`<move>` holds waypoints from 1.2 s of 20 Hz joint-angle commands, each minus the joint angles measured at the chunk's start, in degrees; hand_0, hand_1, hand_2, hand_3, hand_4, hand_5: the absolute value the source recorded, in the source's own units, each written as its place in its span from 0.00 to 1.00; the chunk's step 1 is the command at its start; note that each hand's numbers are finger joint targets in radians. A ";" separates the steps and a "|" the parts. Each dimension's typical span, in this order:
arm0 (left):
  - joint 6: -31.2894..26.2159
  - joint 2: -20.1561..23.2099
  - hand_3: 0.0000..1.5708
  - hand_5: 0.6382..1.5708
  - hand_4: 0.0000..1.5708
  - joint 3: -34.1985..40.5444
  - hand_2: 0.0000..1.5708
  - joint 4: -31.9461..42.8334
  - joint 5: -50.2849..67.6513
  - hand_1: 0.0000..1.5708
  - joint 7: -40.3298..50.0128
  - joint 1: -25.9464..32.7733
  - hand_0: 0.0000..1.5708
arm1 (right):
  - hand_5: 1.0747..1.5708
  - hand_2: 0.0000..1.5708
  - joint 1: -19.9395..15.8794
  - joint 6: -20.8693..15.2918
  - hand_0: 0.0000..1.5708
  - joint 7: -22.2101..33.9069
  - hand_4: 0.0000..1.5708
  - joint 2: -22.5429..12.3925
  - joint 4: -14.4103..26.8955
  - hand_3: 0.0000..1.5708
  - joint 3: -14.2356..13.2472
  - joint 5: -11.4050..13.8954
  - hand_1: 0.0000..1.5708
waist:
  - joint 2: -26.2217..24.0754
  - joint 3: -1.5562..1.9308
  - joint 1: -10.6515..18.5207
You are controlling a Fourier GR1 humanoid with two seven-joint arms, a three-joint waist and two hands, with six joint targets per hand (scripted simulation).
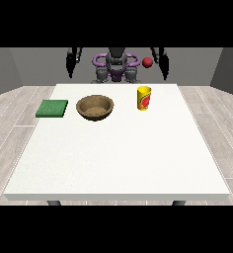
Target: Pick the cup and pour the ball into the bowl, then pick the bowl and place it on the pad
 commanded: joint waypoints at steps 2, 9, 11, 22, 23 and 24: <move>-0.52 1.45 0.00 0.99 0.00 0.46 0.00 -4.01 0.48 0.00 2.51 -0.34 0.00 | 1.00 0.00 -0.35 0.29 0.00 2.73 0.00 -1.68 -3.88 0.00 -0.57 -0.21 0.00 | -9.83 0.81 0.04; -3.20 2.73 0.00 0.99 0.00 10.01 0.00 -7.71 14.29 0.00 9.96 -8.25 0.00 | 1.00 0.00 0.85 11.02 0.00 6.99 0.00 -7.64 -6.10 0.00 -7.78 -13.94 0.00 | -11.56 1.34 -5.03; -3.15 3.47 0.00 0.98 0.00 10.10 0.00 -8.90 14.26 0.00 10.69 -8.68 0.00 | 1.00 0.00 2.70 13.31 0.00 5.11 0.00 -8.08 -6.40 0.00 -8.51 -15.25 0.00 | -9.49 1.35 -4.99; -5.76 4.44 0.00 0.95 0.00 14.84 0.00 2.81 12.91 0.00 -7.58 -13.24 0.00 | 1.00 0.00 -5.15 14.87 0.00 0.39 0.00 -8.36 -2.71 0.00 -12.30 -17.09 0.00 | 3.59 1.33 -6.16; -8.00 6.27 0.00 0.96 0.00 16.23 0.00 3.20 15.31 0.00 -8.17 -15.45 0.00 | 1.00 0.00 -4.51 13.26 0.00 -6.41 0.00 -5.16 -0.25 0.00 -10.42 -12.98 0.00 | 6.44 1.34 -5.10; -7.90 4.81 0.00 0.96 0.00 15.05 0.00 5.94 13.56 0.00 -10.64 -13.43 0.00 | 1.00 0.00 -5.12 11.50 0.00 -2.95 0.00 -4.60 -2.07 0.00 -9.37 -12.48 0.00 | 4.70 1.32 -5.15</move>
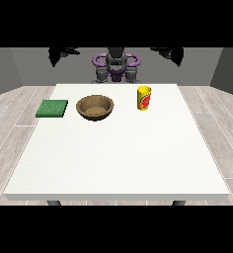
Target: Pick the cup and pour the ball into the bowl, then pick the bowl and place it on the pad
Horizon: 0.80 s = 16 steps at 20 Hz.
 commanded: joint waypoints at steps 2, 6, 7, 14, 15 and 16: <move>1.51 -3.45 0.00 0.95 0.00 -1.61 0.00 6.54 -5.19 0.00 -12.55 -0.37 0.00 | 1.00 0.00 -2.02 3.30 0.00 -5.35 0.00 -1.42 3.40 0.00 -1.38 -0.44 0.00 | 5.77 0.00 -1.56; 3.42 -6.24 0.00 0.95 0.00 -2.98 0.00 12.88 -8.13 0.00 -19.63 -0.20 0.00 | 1.00 0.00 -4.10 3.56 0.00 -7.59 0.00 -2.14 5.76 0.00 -2.66 -0.28 0.00 | 7.45 0.00 -1.53; 3.48 -7.79 0.00 0.94 0.00 -4.07 0.00 14.91 -9.13 0.00 -22.87 1.11 0.00 | 1.00 0.00 -2.08 1.95 0.00 -7.19 0.00 0.09 4.15 0.00 0.34 2.65 0.00 | 6.54 -0.02 -1.77; 6.84 -8.12 0.00 0.96 0.00 -1.08 0.00 31.36 -10.15 0.00 -35.18 -6.84 0.00 | 1.00 0.00 -4.99 3.59 0.00 -9.63 0.00 -0.92 5.52 0.00 -1.34 1.06 0.00 | 11.27 -0.02 -4.48; 6.37 -6.96 0.00 0.94 0.00 -1.88 0.00 30.81 -10.33 0.00 -31.05 -7.85 0.00 | 1.00 0.00 -4.10 4.63 0.00 -13.62 0.00 -0.96 10.09 0.00 -2.21 1.82 0.00 | 10.44 0.01 -3.51; 5.94 -6.52 0.00 0.94 0.00 -0.17 0.00 34.17 -10.23 0.00 -38.11 -6.61 0.00 | 1.00 0.00 -4.38 5.75 0.00 -13.37 0.00 -2.11 7.94 0.00 -2.73 0.71 0.00 | 12.52 -0.01 -4.38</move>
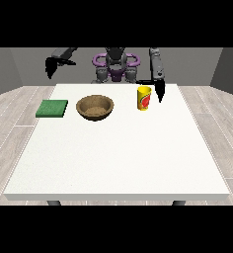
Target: Pick the cup and pour the ball into the bowl, then pick the bowl and place it on the pad
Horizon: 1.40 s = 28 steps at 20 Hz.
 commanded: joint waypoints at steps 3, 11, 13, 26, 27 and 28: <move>0.29 3.21 0.00 0.94 0.00 4.19 0.00 13.40 0.67 0.00 -9.70 -7.11 0.00 | 1.00 0.00 -0.60 2.76 0.00 -4.63 0.00 -0.58 1.11 0.00 -0.15 -0.06 0.00 | 5.37 -0.01 -2.30; 2.83 1.58 0.00 0.95 0.00 3.34 0.00 25.71 -0.67 0.00 -16.97 -11.56 0.00 | 1.00 0.00 -1.08 2.27 0.00 -6.09 0.00 0.15 3.28 0.00 0.33 1.49 0.00 | 4.24 -0.01 -1.98; 2.29 3.94 0.00 0.95 0.00 4.10 0.00 27.71 -0.04 0.00 -13.68 -13.60 0.00 | 1.00 0.00 -0.75 2.57 0.00 -2.28 0.00 -0.58 3.16 0.00 0.03 0.39 0.00 | 1.71 -0.01 -2.10; 24.84 -1.59 1.00 0.65 0.95 -0.93 1.00 26.49 -11.43 0.84 -19.57 -10.17 0.84 | 1.00 0.00 -4.36 4.95 0.00 -1.13 0.00 -5.20 5.65 0.00 -3.72 -2.35 0.00 | 2.91 0.02 -4.72; 21.23 1.64 1.00 0.65 0.96 -0.55 1.00 27.63 -11.00 0.84 -18.55 -10.24 0.84 | 1.00 0.00 -3.16 4.53 0.00 -0.90 0.00 -4.72 5.51 0.00 -3.93 -2.39 0.00 | 1.52 0.01 -3.78; 21.68 -0.39 1.00 0.66 0.95 -2.37 1.00 27.00 -12.12 0.84 -18.04 -7.19 0.84 | 1.00 0.00 -1.23 6.50 0.00 -1.10 0.00 -5.78 7.69 0.00 -4.75 -3.07 0.00 | -1.82 0.04 -3.05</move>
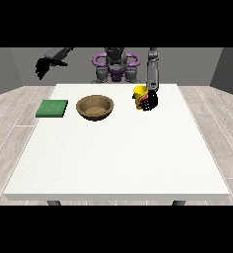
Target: Pick the cup and pour the ball into the bowl, then pick the bowl and place it on the pad
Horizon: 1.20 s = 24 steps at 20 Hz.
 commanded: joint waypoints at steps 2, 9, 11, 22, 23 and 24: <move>0.93 2.12 1.00 0.71 0.98 -6.32 1.00 -0.30 -6.47 0.85 11.72 0.64 0.85 | 1.00 0.00 2.25 -1.26 0.00 2.53 0.00 0.42 5.80 0.00 -0.66 0.83 0.00 | -10.65 -0.72 4.17; 1.54 18.95 1.00 0.71 1.00 -9.85 1.00 -0.92 -17.13 0.93 30.75 -10.99 0.93 | 1.00 0.00 2.21 0.89 0.00 1.51 0.00 -0.54 10.71 0.00 -1.38 0.22 0.00 | -14.01 -0.57 4.73; 3.21 17.68 1.00 0.70 1.00 -11.74 1.00 -1.65 -19.90 0.93 33.95 -13.44 0.93 | 0.99 0.00 -0.27 2.15 0.00 0.36 0.00 -3.38 13.73 0.00 -4.11 -1.14 0.00 | -11.62 -0.67 5.22; 10.46 6.79 1.00 0.67 0.96 -23.67 1.00 -2.36 -37.90 0.95 56.23 -18.05 0.95 | 1.00 0.00 0.97 2.24 0.00 -1.10 0.00 -1.16 17.54 0.00 -1.64 1.36 0.00 | -16.28 -0.72 4.13; 11.13 9.75 1.00 0.65 0.96 -22.65 1.00 -0.40 -39.11 0.95 55.80 -19.02 0.95 | 1.00 0.00 -0.62 1.16 0.00 0.71 0.00 0.29 13.71 0.00 -0.18 1.10 0.00 | -14.95 -0.77 1.96; 10.82 9.12 1.00 0.65 0.96 -24.29 1.00 -1.51 -41.45 0.96 58.06 -21.27 0.96 | 1.00 0.00 -1.35 3.73 0.00 -1.53 0.00 -3.06 18.11 0.00 -2.69 0.26 0.00 | -13.20 -0.72 3.68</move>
